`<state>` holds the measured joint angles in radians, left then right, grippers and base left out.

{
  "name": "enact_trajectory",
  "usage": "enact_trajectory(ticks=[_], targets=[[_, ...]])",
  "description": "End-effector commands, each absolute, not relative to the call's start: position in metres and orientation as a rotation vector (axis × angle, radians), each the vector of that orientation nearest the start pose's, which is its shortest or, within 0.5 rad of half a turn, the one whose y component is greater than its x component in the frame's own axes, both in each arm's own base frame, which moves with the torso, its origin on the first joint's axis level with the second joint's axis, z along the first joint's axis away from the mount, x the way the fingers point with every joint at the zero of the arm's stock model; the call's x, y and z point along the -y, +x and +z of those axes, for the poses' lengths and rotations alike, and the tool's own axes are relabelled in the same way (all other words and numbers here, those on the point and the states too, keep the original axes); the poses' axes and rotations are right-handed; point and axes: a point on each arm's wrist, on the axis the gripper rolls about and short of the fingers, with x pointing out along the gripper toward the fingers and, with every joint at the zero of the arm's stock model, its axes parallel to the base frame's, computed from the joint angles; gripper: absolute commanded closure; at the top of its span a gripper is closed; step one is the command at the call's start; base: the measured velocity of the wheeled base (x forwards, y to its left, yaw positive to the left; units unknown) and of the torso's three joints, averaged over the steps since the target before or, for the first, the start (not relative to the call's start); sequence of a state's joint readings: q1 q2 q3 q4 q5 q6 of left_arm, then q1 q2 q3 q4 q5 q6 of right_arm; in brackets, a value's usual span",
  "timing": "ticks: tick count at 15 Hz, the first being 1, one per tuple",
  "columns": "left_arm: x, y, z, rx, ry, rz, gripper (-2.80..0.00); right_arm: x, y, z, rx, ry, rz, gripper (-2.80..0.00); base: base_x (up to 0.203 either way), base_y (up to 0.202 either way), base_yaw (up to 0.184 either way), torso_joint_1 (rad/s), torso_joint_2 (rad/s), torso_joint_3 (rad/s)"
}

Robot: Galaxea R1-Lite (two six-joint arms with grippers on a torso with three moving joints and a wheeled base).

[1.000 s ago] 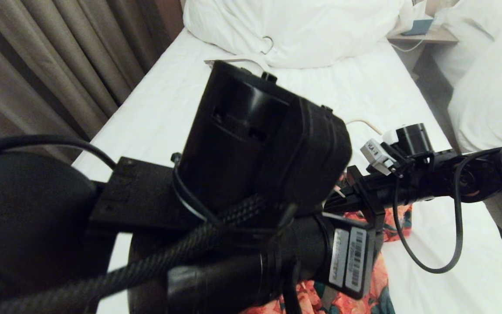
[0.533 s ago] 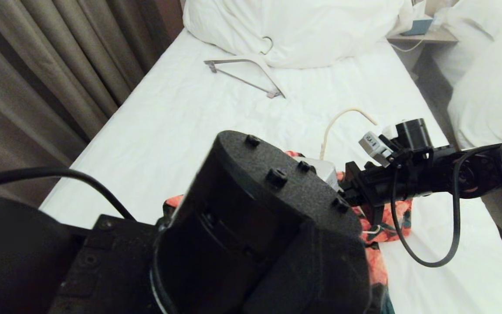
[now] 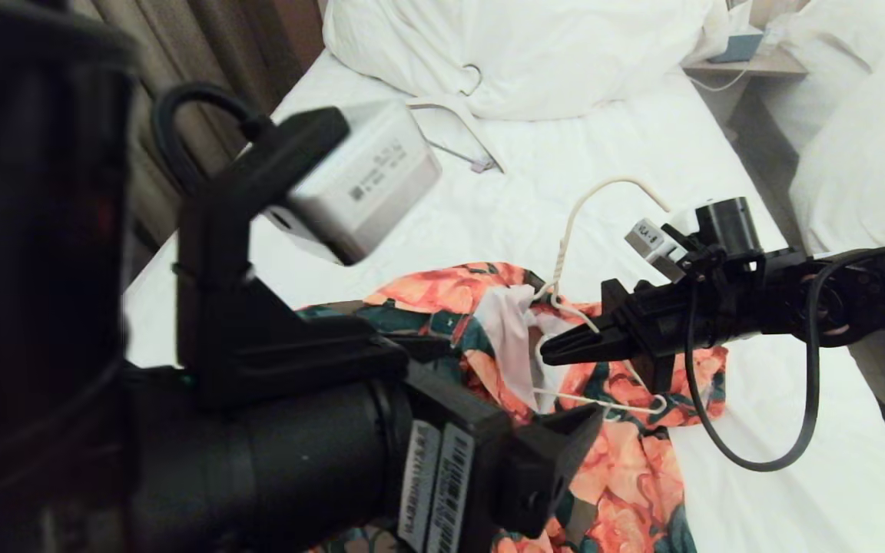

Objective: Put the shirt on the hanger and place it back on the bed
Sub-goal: Hook one side of the shirt onto the hanger, then hook the other side of the shirt onto the hanger

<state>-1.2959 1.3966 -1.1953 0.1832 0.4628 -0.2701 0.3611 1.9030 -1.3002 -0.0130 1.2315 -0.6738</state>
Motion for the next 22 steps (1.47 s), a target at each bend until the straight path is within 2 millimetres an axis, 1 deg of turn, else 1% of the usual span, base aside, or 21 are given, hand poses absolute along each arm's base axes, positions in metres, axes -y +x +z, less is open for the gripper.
enact_trajectory(ticks=[1,4,7,8,9,11,13,15,17,19,22], targets=[[0.190,0.071,0.315,-0.300,-0.010,-0.755,-2.80,-0.148,0.323,0.202,-0.036,-0.242,1.663,0.00,0.000,0.000,0.000,0.000,0.00,0.000],[0.160,0.075,0.329,-0.236,-0.039,-0.695,-2.80,-0.150,0.316,0.208,-0.025,-0.247,1.675,0.00,0.000,0.000,0.000,0.000,0.00,0.000],[0.130,0.076,0.333,-0.206,-0.071,-0.616,-2.80,-0.153,0.311,0.213,-0.014,-0.252,1.684,0.00,0.000,0.000,0.000,0.000,0.00,0.000],[0.120,0.075,0.331,-0.212,-0.065,-0.590,-2.11,-0.153,0.309,0.216,-0.011,-0.251,1.686,0.00,0.000,0.000,0.000,0.000,0.00,0.000],[0.111,0.072,0.330,-0.217,-0.057,-0.580,0.00,-0.153,0.306,0.219,-0.009,-0.249,1.686,0.00,0.000,0.000,0.000,0.000,0.00,0.000],[0.097,0.070,0.326,-0.236,-0.032,-0.538,0.00,-0.155,0.303,0.223,-0.011,-0.241,1.694,0.00,0.000,0.000,0.000,0.000,0.00,0.000],[0.083,0.066,0.324,-0.248,-0.023,-0.510,0.00,-0.161,0.295,0.227,-0.011,-0.234,1.718,0.00,0.000,0.000,0.000,0.000,0.00,0.000],[0.076,0.062,0.325,-0.246,-0.014,-0.509,0.00,-0.165,0.290,0.231,-0.003,-0.235,1.732,0.00,0.000,0.000,0.000,0.000,0.00,0.000],[0.072,0.062,0.326,-0.237,-0.010,-0.487,0.00,-0.166,0.284,0.233,-0.003,-0.233,1.743,0.00,0.000,0.000,0.000,0.000,0.00,0.000],[0.069,0.062,0.331,-0.216,-0.010,-0.470,0.00,-0.166,0.280,0.238,0.012,-0.238,1.746,0.00,0.000,0.000,0.000,0.000,0.00,0.000],[0.063,0.061,0.351,-0.151,-0.027,-0.453,0.00,-0.163,0.273,0.251,0.042,-0.247,1.740,0.00,0.000,0.000,0.000,0.000,0.00,0.000]])
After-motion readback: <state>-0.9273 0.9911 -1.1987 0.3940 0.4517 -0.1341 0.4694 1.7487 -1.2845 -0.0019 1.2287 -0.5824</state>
